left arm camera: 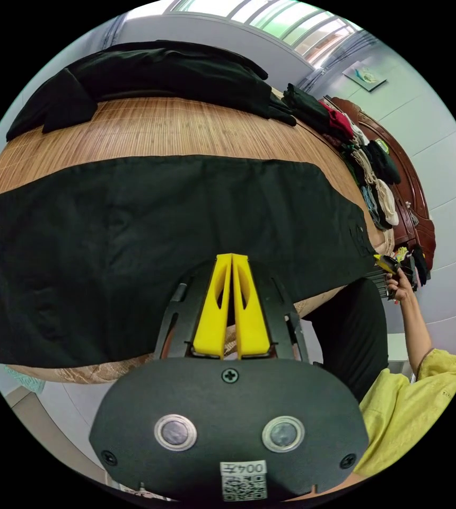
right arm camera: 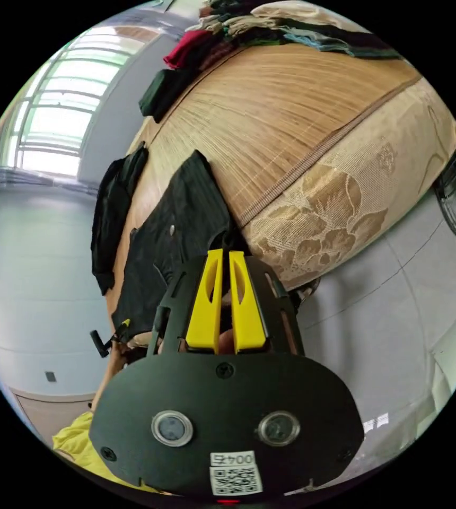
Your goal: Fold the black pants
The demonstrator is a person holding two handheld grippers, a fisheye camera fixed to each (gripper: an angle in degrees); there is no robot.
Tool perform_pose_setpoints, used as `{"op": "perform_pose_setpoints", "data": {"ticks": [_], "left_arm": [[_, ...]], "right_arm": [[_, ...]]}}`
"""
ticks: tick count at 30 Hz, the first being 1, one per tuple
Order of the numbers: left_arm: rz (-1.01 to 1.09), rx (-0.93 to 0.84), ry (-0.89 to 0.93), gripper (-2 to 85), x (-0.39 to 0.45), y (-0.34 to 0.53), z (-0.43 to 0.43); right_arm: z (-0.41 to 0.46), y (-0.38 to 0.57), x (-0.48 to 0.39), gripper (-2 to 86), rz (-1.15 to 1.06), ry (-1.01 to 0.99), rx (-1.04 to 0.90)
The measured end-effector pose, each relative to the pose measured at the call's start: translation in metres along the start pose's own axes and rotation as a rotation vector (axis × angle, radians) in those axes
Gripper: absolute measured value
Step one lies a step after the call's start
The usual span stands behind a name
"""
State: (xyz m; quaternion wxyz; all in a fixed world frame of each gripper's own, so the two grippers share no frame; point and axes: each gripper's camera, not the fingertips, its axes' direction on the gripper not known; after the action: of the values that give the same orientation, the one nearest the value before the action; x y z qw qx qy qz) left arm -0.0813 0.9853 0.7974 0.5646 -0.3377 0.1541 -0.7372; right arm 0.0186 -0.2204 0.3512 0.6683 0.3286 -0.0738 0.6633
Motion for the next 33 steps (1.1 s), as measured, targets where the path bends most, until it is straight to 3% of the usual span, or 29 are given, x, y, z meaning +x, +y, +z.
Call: {"op": "perform_pose_setpoints", "data": {"ticks": [6, 8, 11, 15, 17, 21, 24, 26, 28, 30, 33], "left_arm": [[-0.001, 0.005, -0.003, 0.2, -0.001, 0.001, 0.006], [-0.004, 0.005, 0.008, 0.3, -0.003, 0.002, 0.008], [-0.01, 0.007, 0.015, 0.3, -0.005, 0.003, 0.012], [-0.008, 0.01, 0.016, 0.3, -0.005, 0.005, 0.016], [-0.012, 0.012, 0.022, 0.3, -0.007, 0.007, 0.02], [-0.018, 0.014, 0.03, 0.3, -0.01, 0.01, 0.025], [-0.021, 0.016, 0.032, 0.4, -0.011, 0.013, 0.03], [-0.027, 0.018, 0.037, 0.4, -0.013, 0.015, 0.033], [-0.029, 0.018, 0.042, 0.4, -0.015, 0.017, 0.036], [-0.03, 0.018, 0.047, 0.4, -0.017, 0.019, 0.039], [-0.03, 0.021, 0.045, 0.4, -0.018, 0.024, 0.044]], "right_arm": [[-0.015, 0.016, -0.013, 1.7, -0.041, -0.036, 0.062], [-0.03, 0.019, -0.017, 1.8, -0.008, -0.2, 0.096], [-0.034, 0.022, -0.044, 2.1, -0.095, -0.029, 0.082], [-0.002, 0.023, -0.009, 2.9, 0.039, -0.037, -0.031], [0.009, 0.03, 0.008, 3.6, 0.115, -0.156, -0.009], [-0.001, 0.043, -0.003, 4.9, 0.105, -0.199, 0.038], [-0.01, 0.061, -0.007, 10.0, 0.175, -0.157, 0.076], [-0.005, 0.072, -0.006, 17.5, 0.222, -0.226, 0.102], [0.007, 0.072, -0.011, 18.9, 0.239, -0.299, 0.077], [0.017, 0.068, -0.026, 17.3, 0.225, -0.32, 0.054], [0.021, 0.06, -0.073, 8.2, 0.157, -0.187, 0.053]]}}
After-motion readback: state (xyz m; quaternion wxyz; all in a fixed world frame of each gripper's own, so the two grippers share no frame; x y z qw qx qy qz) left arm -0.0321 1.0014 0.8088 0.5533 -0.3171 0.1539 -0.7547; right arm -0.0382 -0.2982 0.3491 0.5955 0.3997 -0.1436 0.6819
